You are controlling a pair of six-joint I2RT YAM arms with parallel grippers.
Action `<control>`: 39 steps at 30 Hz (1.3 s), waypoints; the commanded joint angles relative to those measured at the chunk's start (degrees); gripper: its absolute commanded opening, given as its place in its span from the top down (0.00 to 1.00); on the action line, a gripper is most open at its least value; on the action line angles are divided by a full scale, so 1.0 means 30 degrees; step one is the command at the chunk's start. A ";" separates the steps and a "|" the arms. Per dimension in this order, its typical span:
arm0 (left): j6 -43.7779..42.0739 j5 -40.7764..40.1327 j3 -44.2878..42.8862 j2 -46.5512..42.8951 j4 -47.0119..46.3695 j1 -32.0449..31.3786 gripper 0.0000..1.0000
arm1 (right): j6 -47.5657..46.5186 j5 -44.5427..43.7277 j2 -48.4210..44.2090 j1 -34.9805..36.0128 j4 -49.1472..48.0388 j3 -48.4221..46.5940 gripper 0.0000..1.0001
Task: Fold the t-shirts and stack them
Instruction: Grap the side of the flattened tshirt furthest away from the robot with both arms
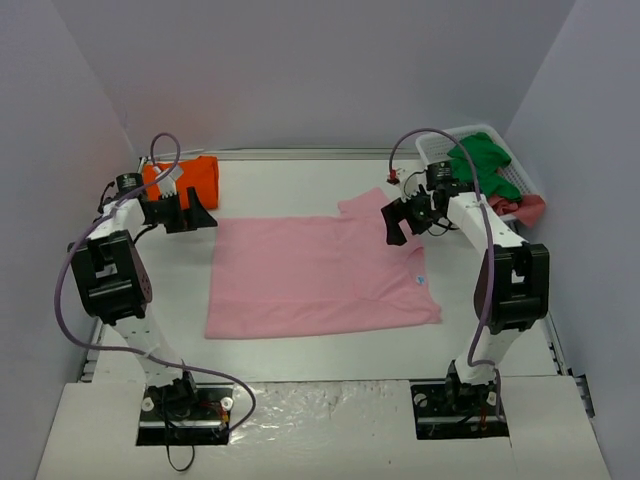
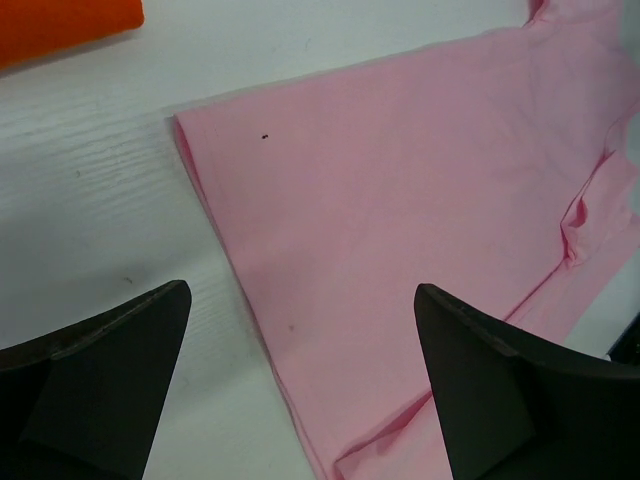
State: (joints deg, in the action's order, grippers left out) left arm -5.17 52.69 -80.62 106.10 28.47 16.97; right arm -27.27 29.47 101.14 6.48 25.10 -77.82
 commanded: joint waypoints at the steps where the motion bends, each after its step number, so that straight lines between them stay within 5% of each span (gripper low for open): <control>1: 0.1341 0.3147 -0.1309 0.1161 -0.0786 0.0085 0.06 | -0.0579 -0.0245 0.0766 -0.0080 0.1065 -0.0016 0.00; 20: -0.0357 0.2798 -0.4267 0.6465 -0.2311 -0.0266 0.06 | -0.2044 0.0342 0.3463 -0.0168 0.3175 -0.0837 0.00; 30: -0.1467 0.3765 -0.6727 0.8341 -0.0500 -0.1319 0.02 | -0.1985 -0.0332 0.4137 -0.0226 0.3263 -0.0866 0.00; 31: -0.1876 0.3882 -0.7339 0.8517 0.0636 -0.1437 0.10 | -0.1985 -0.0333 0.4137 -0.0227 0.3263 -0.0837 0.00; 39: -0.4105 0.3505 -0.7843 0.8870 0.2198 -0.2142 0.23 | -0.2132 -0.0479 0.4196 -0.0285 0.3380 -0.0691 0.00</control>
State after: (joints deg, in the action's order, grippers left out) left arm -13.10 63.46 -102.72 132.44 30.59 10.94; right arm -32.95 28.88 113.32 5.98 32.25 -79.00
